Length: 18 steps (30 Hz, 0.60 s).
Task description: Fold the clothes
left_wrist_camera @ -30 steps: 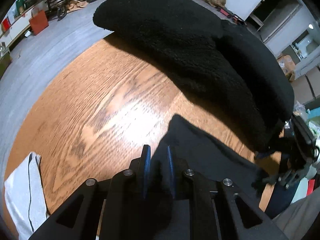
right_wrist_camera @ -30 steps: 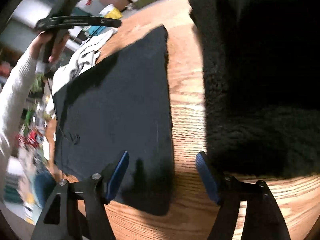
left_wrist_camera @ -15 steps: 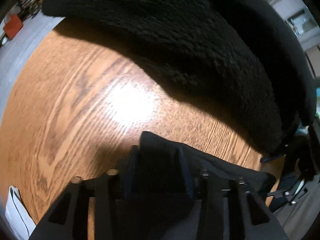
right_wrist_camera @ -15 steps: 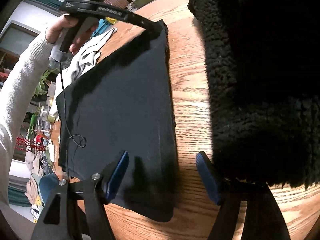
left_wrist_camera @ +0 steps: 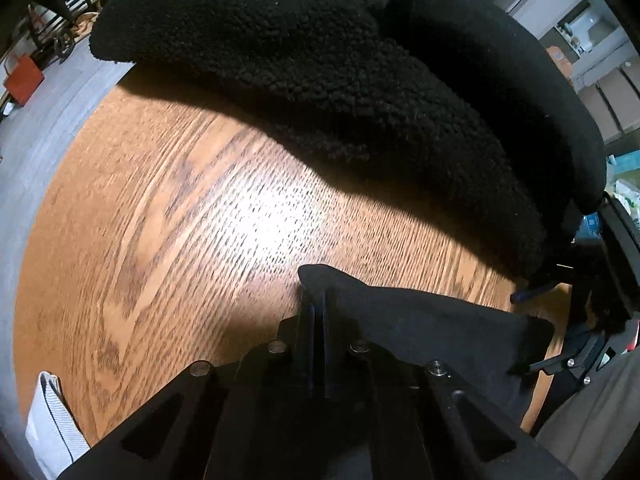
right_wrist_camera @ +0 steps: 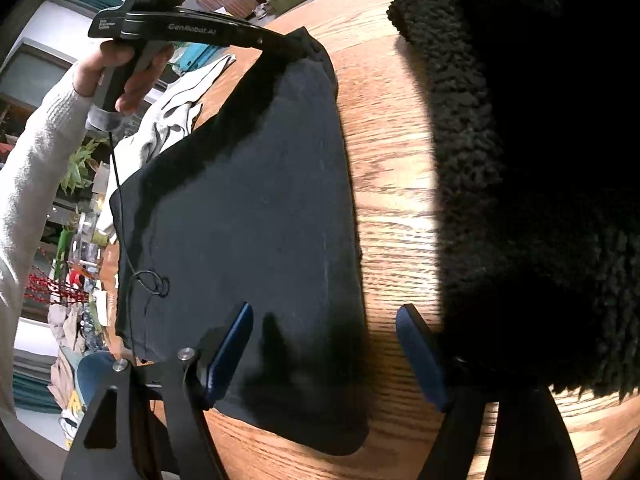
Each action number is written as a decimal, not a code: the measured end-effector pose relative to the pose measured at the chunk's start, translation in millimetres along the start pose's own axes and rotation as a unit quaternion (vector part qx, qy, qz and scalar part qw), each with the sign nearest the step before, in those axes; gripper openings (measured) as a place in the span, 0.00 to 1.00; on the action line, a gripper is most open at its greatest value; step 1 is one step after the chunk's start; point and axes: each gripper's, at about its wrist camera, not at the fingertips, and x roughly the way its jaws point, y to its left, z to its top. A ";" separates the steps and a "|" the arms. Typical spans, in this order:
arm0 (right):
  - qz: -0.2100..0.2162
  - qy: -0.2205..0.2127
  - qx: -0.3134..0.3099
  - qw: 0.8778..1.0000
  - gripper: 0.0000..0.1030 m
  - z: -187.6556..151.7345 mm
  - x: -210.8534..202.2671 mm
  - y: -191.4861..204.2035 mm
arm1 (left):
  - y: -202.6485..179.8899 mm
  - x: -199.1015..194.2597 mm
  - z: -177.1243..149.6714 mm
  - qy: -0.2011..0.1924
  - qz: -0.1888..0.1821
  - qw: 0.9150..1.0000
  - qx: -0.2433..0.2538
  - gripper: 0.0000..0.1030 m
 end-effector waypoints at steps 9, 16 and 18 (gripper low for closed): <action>-0.045 0.013 -0.010 0.999 0.75 9.6 6.8 10.0 | -5.5 -6.1 -4.0 0.003 0.007 1.000 0.006 0.02; -0.078 0.018 -0.022 0.997 0.76 12.5 11.7 19.1 | -8.1 -17.7 -12.1 0.002 0.010 1.000 0.009 0.02; -0.090 0.019 -0.030 0.995 0.76 12.3 14.4 23.2 | -9.6 -16.3 -15.6 0.002 0.010 1.000 0.009 0.02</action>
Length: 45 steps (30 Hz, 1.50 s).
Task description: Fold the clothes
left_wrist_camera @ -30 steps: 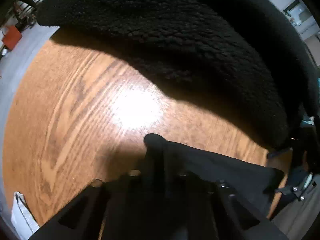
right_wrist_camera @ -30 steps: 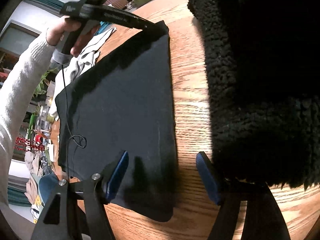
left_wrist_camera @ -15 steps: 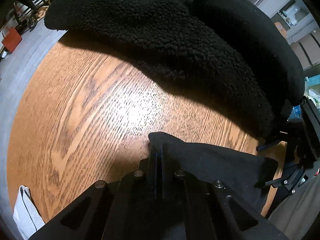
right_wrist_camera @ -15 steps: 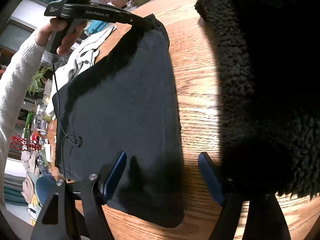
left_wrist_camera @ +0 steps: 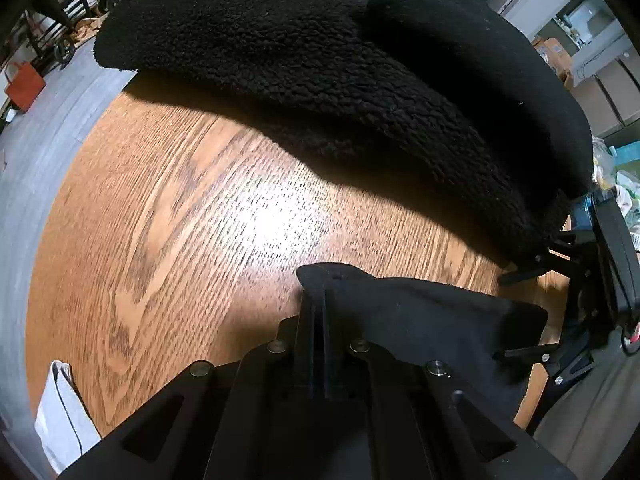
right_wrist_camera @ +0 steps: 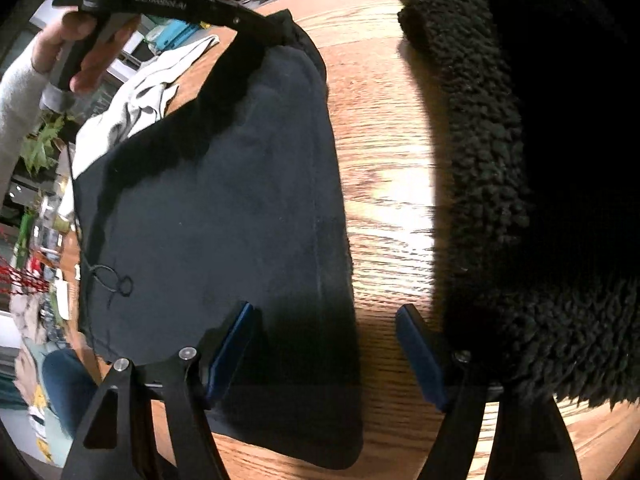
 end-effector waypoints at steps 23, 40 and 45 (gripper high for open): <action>0.025 -0.038 -0.178 0.983 0.05 17.0 -58.4 74.6 | 6.4 -94.8 -69.9 -0.068 0.017 0.997 -0.037 0.02; -0.018 -0.058 -0.241 0.969 0.05 12.3 -111.7 167.0 | -28.0 -196.9 -158.4 -0.156 0.041 0.985 -0.057 0.02; -0.017 -0.085 -0.270 0.959 0.05 -46.1 -84.6 173.6 | -41.9 -162.2 -165.8 -0.115 0.028 0.992 -0.039 0.03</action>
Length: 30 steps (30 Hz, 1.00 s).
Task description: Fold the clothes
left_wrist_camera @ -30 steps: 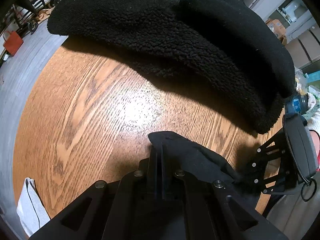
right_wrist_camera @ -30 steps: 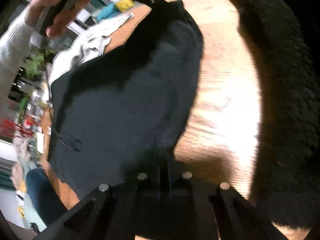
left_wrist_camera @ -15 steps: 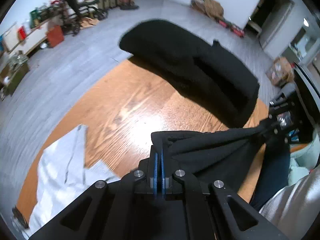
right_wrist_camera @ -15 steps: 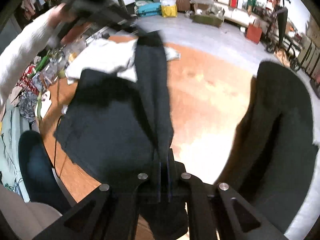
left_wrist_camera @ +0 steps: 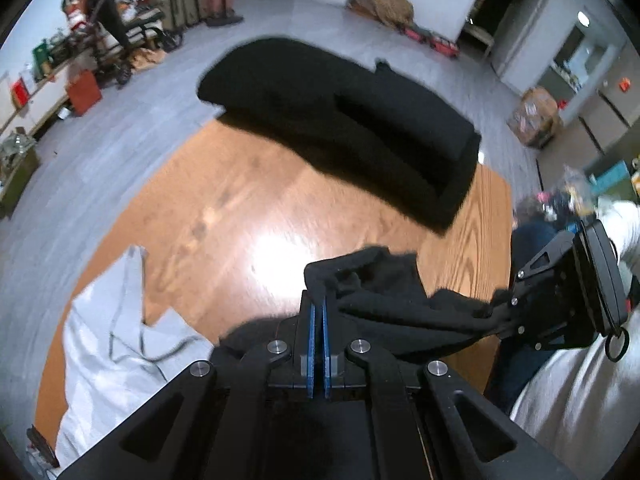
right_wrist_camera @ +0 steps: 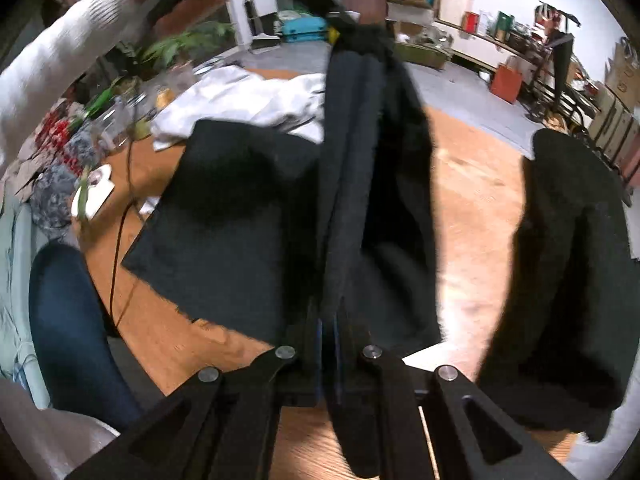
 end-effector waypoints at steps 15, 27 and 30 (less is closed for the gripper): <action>0.010 0.023 0.158 0.987 0.06 5.2 49.9 -149.6 | 34.0 61.3 60.1 0.012 -0.008 1.000 -0.020 0.02; 0.051 0.097 0.242 0.964 0.53 -52.3 78.2 -204.8 | 61.4 148.9 123.2 0.047 0.005 0.998 -0.032 0.02; 0.044 0.080 0.271 0.958 0.54 -67.8 60.8 -194.4 | 62.2 162.0 127.4 0.052 0.006 0.998 -0.034 0.02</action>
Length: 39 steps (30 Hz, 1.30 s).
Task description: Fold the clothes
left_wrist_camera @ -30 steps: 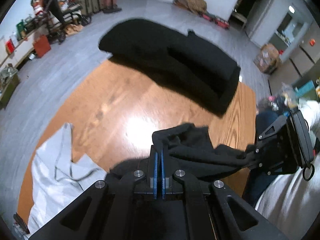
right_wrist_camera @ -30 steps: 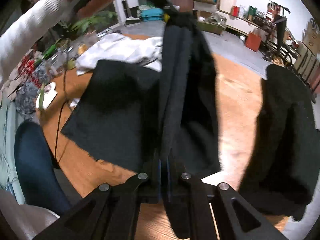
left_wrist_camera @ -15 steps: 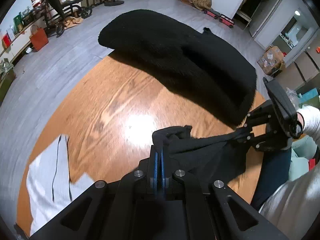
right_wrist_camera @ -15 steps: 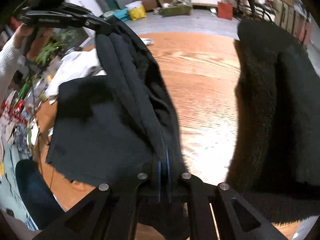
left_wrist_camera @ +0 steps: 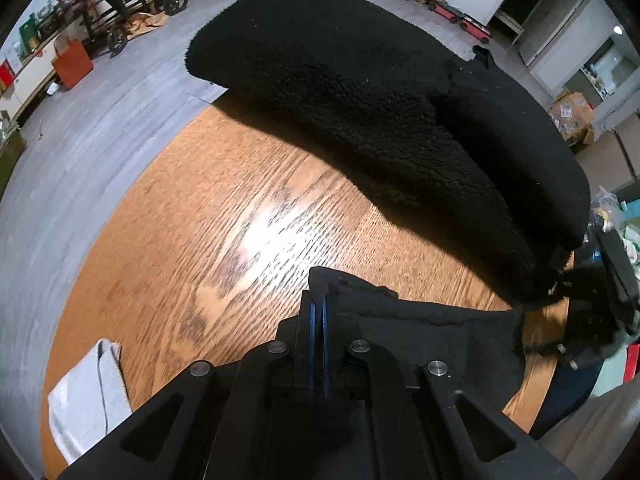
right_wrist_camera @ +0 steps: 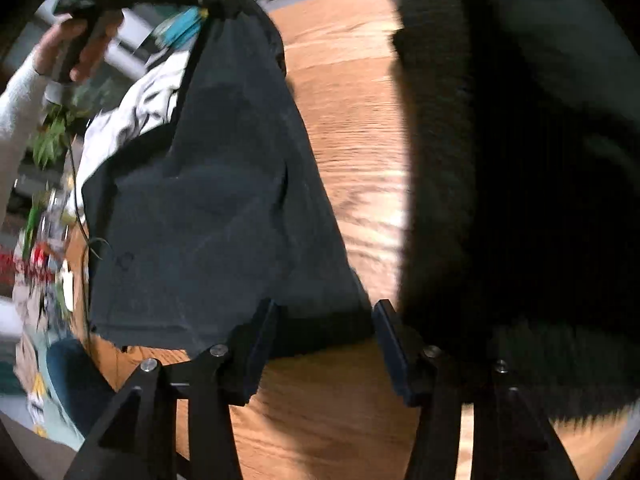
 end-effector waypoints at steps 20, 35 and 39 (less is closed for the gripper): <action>0.074 -0.030 0.125 0.989 0.07 18.8 52.5 23.1 | 1.8 -15.8 -5.5 -0.021 -0.008 1.000 -0.007 0.02; -0.119 -0.209 -0.307 0.921 0.06 -18.3 -186.7 172.3 | -68.6 -326.4 -250.1 -0.232 0.049 0.959 -0.157 0.03; -0.133 -0.246 -0.363 0.889 0.06 -50.3 -228.4 222.1 | -124.3 -381.6 -307.0 -0.261 0.069 0.943 -0.195 0.03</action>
